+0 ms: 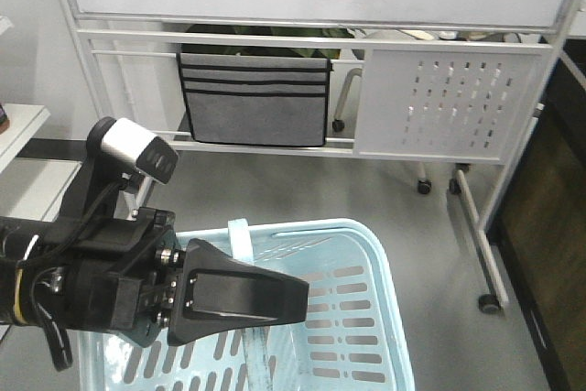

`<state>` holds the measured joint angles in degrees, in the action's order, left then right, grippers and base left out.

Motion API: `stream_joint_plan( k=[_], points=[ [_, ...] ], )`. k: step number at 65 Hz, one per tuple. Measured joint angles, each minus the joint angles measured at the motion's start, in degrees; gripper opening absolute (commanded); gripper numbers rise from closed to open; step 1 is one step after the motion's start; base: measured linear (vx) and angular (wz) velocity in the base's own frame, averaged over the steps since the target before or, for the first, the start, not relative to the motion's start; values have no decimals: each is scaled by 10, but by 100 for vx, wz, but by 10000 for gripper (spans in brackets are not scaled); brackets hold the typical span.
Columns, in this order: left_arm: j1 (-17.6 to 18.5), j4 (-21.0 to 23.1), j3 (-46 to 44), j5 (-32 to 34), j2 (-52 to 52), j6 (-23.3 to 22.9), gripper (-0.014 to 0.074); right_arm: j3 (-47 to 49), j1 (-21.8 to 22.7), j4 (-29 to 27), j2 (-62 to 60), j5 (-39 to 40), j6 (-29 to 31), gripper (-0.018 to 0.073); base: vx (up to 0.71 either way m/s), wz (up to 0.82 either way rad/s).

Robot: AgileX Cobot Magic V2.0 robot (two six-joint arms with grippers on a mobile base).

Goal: Place coke in basket with both arms
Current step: 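Drive the base with the held basket toward the snack shelves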

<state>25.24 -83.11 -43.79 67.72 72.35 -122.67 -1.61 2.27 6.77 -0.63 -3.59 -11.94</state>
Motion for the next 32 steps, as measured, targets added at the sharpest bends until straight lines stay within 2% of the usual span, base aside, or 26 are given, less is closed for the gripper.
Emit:
stream_joint_plan(
  k=[32],
  points=[
    [0, 0, 0, 0, 0, 0, -6, 0, 0, 0, 0, 0, 0, -5, 22, 22]
  ],
)
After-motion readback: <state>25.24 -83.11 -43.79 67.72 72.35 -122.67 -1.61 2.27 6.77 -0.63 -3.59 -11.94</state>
